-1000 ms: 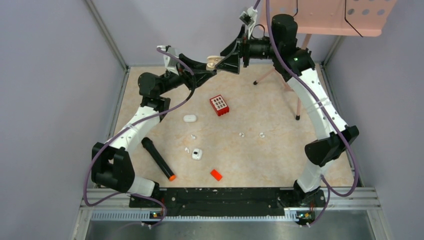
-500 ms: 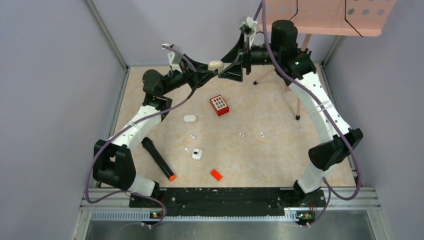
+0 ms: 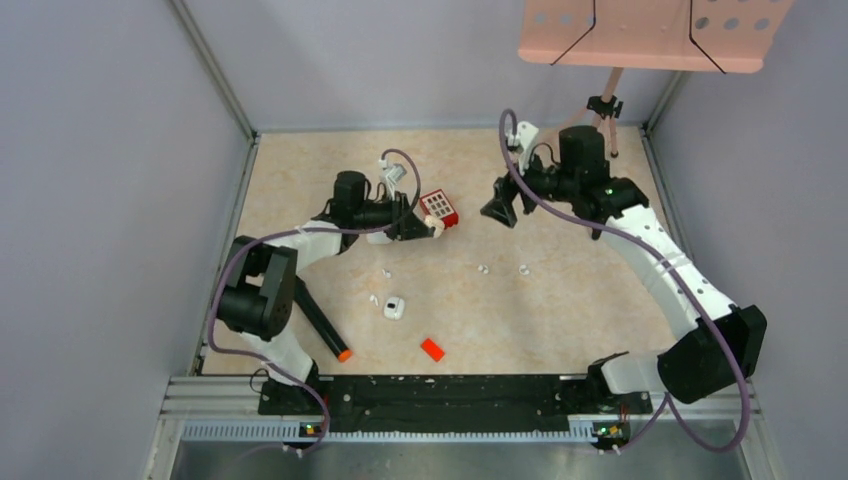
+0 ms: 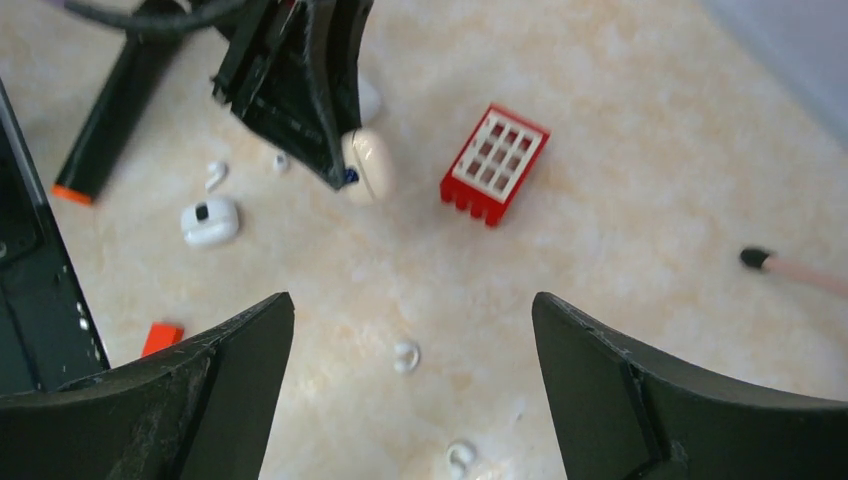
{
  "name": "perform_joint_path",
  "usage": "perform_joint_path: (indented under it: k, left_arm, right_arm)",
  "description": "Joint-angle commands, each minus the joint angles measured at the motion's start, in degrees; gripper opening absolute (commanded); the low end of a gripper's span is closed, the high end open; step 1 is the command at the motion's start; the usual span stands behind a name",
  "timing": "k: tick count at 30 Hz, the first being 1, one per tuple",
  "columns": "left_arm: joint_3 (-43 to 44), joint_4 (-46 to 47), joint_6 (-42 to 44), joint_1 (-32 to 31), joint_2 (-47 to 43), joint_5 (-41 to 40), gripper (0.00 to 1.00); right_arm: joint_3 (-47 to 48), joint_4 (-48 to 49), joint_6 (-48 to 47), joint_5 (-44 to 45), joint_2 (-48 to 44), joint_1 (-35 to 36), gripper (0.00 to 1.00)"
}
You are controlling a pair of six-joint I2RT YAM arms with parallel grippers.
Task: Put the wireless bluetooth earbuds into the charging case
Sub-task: Place the charging case at the center of the board.
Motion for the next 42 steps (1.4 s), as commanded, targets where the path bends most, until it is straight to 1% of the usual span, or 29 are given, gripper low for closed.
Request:
perform_joint_path:
  k: [1, 3, 7, 10, 11, 15, 17, 19, 22, 23, 24, 25, 30, 34, 36, 39, 42]
  left_arm:
    - [8.5, -18.4, 2.4, 0.0, 5.8, -4.4, 0.00]
    - [10.9, -23.4, 2.1, -0.2, 8.6, -4.3, 0.00]
    - [10.6, -25.2, -0.5, -1.5, 11.5, -8.3, 0.00]
    - [10.9, -27.0, -1.4, -2.6, 13.8, -12.6, 0.01]
    - [11.0, -27.2, -1.5, -2.9, 14.3, -13.1, 0.02]
    - [12.2, -29.1, -1.5, -3.9, 15.6, -14.9, 0.15]
    - [12.5, -31.0, -1.2, -4.0, 15.1, -18.2, 0.24]
    - [12.4, -32.9, -0.2, -4.0, 13.6, -21.3, 0.33]
    - [13.0, -37.0, 2.8, -3.9, 10.4, -23.3, 0.54]
    - [13.5, -38.7, 4.5, -3.8, 9.2, -23.7, 0.72]
    - [14.3, -41.2, 5.8, -3.8, 7.3, -24.4, 0.93]
    - [15.7, -44.5, 7.7, -3.7, 5.7, -24.9, 0.98]
    - [20.9, -55.7, 15.0, -3.4, -4.5, -30.1, 0.99]
    - [25.5, -66.0, 18.3, -2.6, -11.7, -40.3, 0.99]
    - [24.5, -66.5, 18.9, -0.5, -16.9, -41.6, 0.99]
    - [19.2, -61.3, 16.3, 2.7, -25.1, -44.6, 0.99]
    - [15.5, -58.8, 14.2, 4.7, -30.3, -42.8, 0.99]
  right_arm:
    - [-4.9, -4.5, -3.8, 4.2, -2.7, 0.1, 0.90]
    - [-5.7, -5.4, -3.8, 6.8, -2.4, 0.1, 0.92]
    - [-7.8, -3.7, -4.7, 9.7, -2.1, 0.1, 0.94]
    - [-8.4, -3.1, -3.8, 9.7, -0.5, 0.1, 0.94]
    - [-8.4, -3.2, -3.0, 9.7, 0.1, 0.0, 0.94]
    - [-6.8, -5.7, -1.4, 12.1, 2.9, 0.0, 0.94]
    - [-6.5, -6.1, -1.4, 14.8, 3.0, 0.1, 0.94]
    - [-6.9, -5.8, -2.2, 15.7, 2.7, 0.1, 0.96]
    - [-6.9, -5.2, -2.1, 15.3, 3.1, 0.1, 0.97]
    - [-6.7, -5.2, -2.0, 14.6, 3.8, 0.1, 0.97]
    - [-6.1, -5.2, -1.9, 13.9, 4.4, 0.1, 0.97]
    - [-5.7, -5.0, -1.8, 13.4, 4.8, 0.1, 0.97]
    - [-4.2, -3.2, -0.6, 9.2, 6.8, 0.2, 0.99]
    - [-3.6, -1.4, -0.8, 5.7, 9.3, 1.6, 0.99]
    - [-3.2, -0.4, -1.2, 4.1, 10.7, 2.6, 0.99]
    - [-2.3, 1.1, -2.5, 1.2, 13.2, 5.2, 0.99]
    - [-0.5, 1.2, -6.1, -1.1, 16.4, 9.5, 0.96]
